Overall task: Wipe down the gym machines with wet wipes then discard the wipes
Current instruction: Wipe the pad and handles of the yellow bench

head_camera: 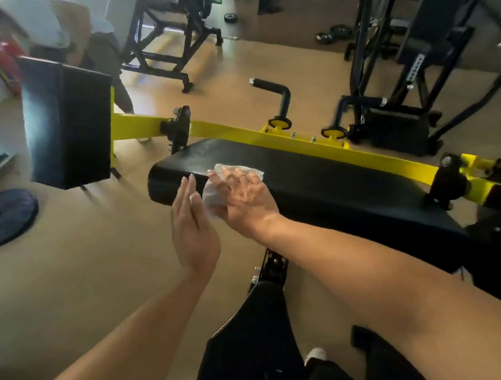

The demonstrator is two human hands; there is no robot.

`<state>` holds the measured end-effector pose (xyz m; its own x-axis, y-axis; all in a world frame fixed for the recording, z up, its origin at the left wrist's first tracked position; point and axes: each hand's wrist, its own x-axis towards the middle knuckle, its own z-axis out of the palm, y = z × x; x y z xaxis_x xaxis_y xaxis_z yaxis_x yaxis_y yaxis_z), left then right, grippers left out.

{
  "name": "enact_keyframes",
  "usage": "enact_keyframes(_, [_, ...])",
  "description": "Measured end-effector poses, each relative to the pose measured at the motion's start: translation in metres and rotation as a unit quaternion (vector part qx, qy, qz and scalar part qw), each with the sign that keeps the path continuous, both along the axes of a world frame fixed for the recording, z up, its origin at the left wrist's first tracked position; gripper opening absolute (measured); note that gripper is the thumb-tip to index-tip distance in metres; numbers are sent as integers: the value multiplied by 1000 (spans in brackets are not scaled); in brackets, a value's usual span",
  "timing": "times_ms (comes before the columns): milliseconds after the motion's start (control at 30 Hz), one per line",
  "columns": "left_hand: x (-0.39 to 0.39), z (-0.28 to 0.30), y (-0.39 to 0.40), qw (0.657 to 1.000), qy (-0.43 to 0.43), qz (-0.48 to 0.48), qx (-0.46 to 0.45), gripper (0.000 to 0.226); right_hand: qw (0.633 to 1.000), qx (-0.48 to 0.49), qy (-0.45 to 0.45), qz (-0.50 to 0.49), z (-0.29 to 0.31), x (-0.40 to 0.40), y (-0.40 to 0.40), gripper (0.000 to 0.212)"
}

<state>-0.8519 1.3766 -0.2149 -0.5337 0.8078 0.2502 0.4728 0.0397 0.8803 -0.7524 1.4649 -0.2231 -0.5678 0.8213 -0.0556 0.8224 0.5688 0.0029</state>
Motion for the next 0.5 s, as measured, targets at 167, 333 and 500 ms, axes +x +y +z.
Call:
enact_keyframes(167, [67,11,46,973,86,-212,33,46,994,54,15,-97,2,100,-31,66])
enact_keyframes(333, [138,15,67,920,154,-354,65,45,974,120,10,-193,-10,226,-80,61])
enact_keyframes(500, [205,6,71,831,235,-503,37,46,931,166,102,-309,-18,331,-123,56])
